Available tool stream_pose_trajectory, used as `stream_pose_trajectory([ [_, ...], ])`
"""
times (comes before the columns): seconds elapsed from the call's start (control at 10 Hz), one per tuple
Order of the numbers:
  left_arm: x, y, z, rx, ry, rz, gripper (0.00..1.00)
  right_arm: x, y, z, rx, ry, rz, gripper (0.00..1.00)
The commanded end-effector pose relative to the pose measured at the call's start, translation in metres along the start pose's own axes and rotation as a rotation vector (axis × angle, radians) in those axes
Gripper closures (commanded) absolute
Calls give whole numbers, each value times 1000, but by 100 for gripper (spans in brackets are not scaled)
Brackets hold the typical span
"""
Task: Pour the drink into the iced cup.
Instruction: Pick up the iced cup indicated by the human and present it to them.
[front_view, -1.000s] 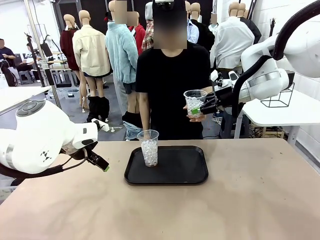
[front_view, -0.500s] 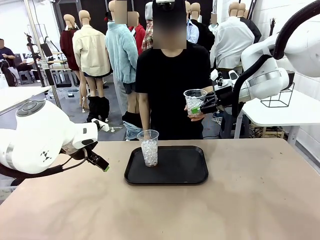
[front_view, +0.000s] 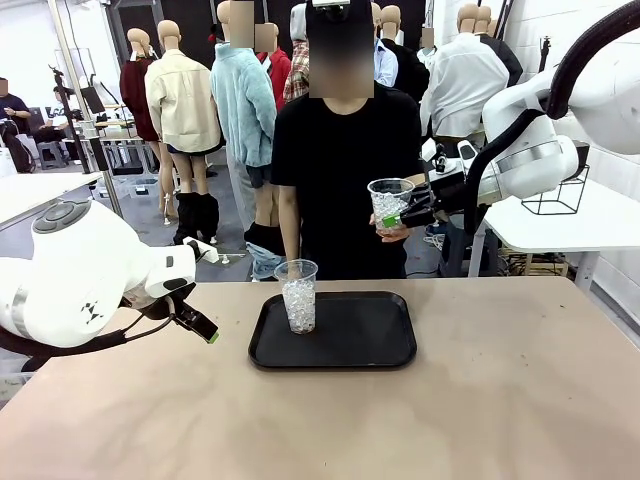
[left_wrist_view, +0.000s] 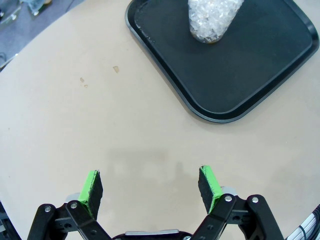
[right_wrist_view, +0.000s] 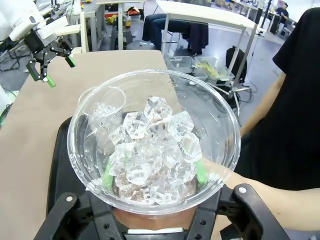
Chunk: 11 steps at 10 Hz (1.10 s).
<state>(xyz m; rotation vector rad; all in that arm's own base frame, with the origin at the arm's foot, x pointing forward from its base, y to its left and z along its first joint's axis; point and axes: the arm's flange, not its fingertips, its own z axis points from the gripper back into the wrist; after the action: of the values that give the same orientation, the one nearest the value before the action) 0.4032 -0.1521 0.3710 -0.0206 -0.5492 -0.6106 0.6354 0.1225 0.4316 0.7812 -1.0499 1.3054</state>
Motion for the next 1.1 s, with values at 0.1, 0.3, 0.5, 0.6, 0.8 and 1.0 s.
stream_pose_trajectory([
  [0.1,0,1,0,0,-1,3,0,0,3,0,4,14,-13,0],
  [0.3,0,1,0,0,-1,3,0,-3,5,4,0,18,-19,0],
  [0.5,0,1,0,0,-1,3,0,-9,14,26,-56,25,-24,0],
  [0.6,0,1,0,0,-1,3,0,-14,20,40,-81,27,-44,0],
  [0.8,0,1,0,0,-1,3,0,-33,44,66,-83,24,-95,0],
  [1.0,0,1,0,0,-1,3,0,-54,86,79,-96,18,-121,0],
])
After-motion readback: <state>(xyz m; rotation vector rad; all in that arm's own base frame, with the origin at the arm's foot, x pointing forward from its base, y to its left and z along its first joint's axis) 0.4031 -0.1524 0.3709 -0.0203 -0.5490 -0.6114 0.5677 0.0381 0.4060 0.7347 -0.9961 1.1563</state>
